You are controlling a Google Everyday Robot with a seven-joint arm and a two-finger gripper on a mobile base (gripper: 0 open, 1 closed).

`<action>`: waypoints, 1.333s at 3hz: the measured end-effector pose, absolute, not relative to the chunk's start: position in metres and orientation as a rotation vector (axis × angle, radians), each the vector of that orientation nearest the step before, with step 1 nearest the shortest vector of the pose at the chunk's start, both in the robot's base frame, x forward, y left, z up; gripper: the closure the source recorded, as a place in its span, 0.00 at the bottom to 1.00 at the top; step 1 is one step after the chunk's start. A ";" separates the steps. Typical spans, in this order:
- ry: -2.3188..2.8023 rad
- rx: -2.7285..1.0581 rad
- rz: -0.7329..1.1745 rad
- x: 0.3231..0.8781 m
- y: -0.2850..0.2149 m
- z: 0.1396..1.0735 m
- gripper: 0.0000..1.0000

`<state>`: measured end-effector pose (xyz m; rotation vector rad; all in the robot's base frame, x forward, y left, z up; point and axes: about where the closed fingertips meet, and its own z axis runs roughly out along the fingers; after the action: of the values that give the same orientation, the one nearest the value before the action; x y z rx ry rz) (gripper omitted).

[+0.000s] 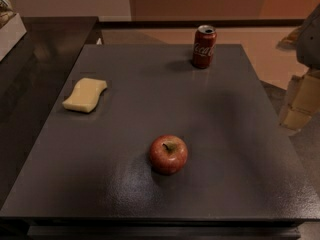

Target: Pick coke can

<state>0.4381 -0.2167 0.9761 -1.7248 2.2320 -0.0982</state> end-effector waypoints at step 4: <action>2.294 -1.377 -0.036 0.529 -0.208 0.948 0.00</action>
Offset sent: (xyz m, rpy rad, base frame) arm 0.0426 0.0062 -0.0191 0.0656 -0.0056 -0.1174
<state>0.5293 -0.2082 0.9481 -1.3774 2.2943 -0.0364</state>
